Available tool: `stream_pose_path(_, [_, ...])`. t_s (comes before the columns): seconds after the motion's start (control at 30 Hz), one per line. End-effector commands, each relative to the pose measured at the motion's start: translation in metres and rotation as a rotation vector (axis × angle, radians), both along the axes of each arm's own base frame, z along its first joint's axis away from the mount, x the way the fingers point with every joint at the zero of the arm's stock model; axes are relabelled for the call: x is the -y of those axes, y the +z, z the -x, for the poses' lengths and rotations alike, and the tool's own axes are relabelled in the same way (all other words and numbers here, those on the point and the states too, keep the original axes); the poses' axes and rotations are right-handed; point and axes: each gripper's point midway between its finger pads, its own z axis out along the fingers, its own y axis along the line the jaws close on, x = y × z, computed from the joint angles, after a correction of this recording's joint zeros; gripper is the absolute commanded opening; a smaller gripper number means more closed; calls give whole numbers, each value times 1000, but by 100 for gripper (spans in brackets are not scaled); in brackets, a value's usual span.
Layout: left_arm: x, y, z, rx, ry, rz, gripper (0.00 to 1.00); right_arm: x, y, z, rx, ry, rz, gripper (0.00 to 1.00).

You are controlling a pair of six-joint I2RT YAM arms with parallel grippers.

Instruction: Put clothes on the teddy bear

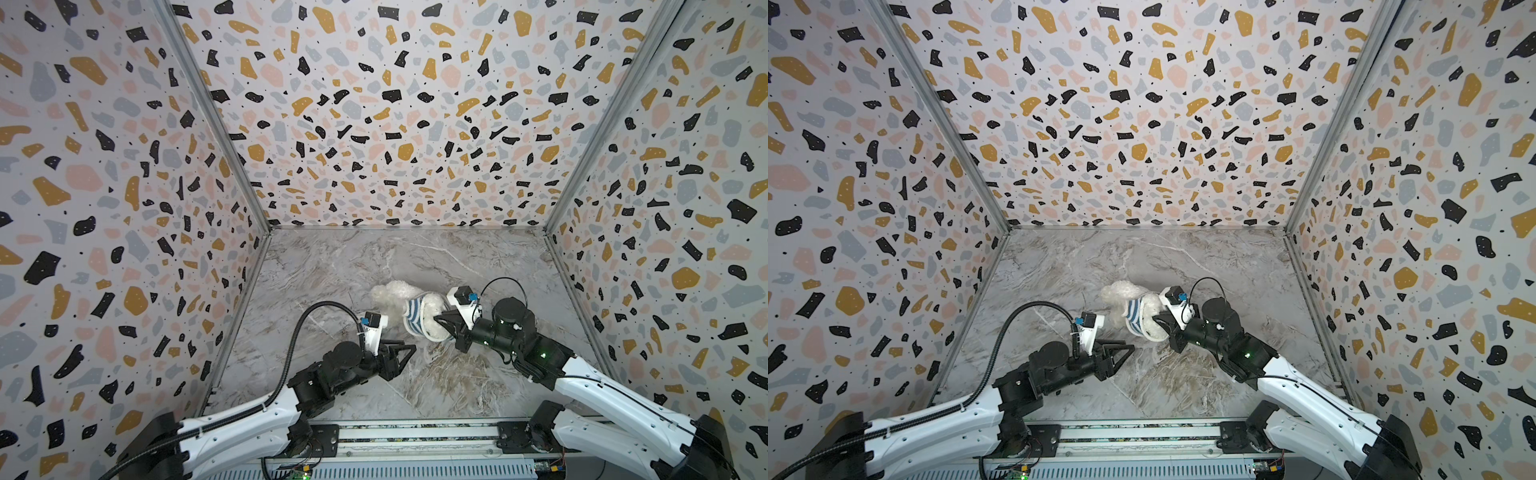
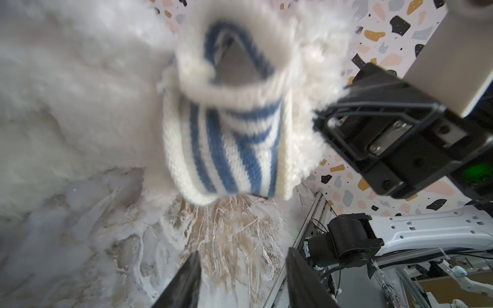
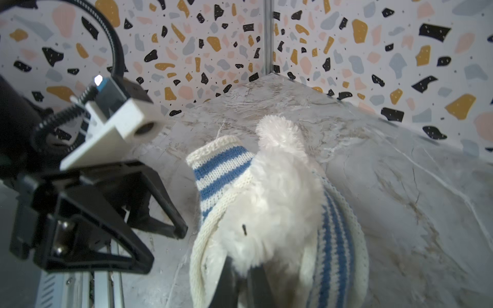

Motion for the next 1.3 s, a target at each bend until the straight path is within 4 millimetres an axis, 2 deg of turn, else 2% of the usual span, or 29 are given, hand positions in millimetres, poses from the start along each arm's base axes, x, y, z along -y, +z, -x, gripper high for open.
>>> stream_pose_path(0.0, [-12,29,-6,62,36,-46,55,-2,20,7,213,89,12,0])
stream_pose_path(0.17, [-12,48,-15,83,64,-96,58,-7,26,9,264,127,21,0])
stream_pose_path(0.43, [-2,49,-30,80,98,-85,58,-5,25,13,274,125,14,0])
stream_pose_path(0.47, [0,50,-31,81,99,-81,55,-5,26,14,278,127,11,0])
stream_pose_path(0.6, [6,50,-35,80,96,-84,29,-5,25,17,287,132,12,0])
stream_pose_path(0.67, [4,51,-37,77,104,-82,6,-6,22,19,287,140,29,0])
stream_pose_path(0.7, [3,51,-38,75,109,-80,0,-7,20,20,289,144,42,0])
stream_pose_path(0.83, [-18,53,-51,52,192,-60,0,-15,8,30,318,175,119,0])
stream_pose_path(0.97, [-46,49,-69,20,292,-54,0,-23,-1,50,375,242,177,0])
stream_pose_path(1.27, [-60,45,-89,12,340,-119,0,-34,-13,81,478,366,266,0])
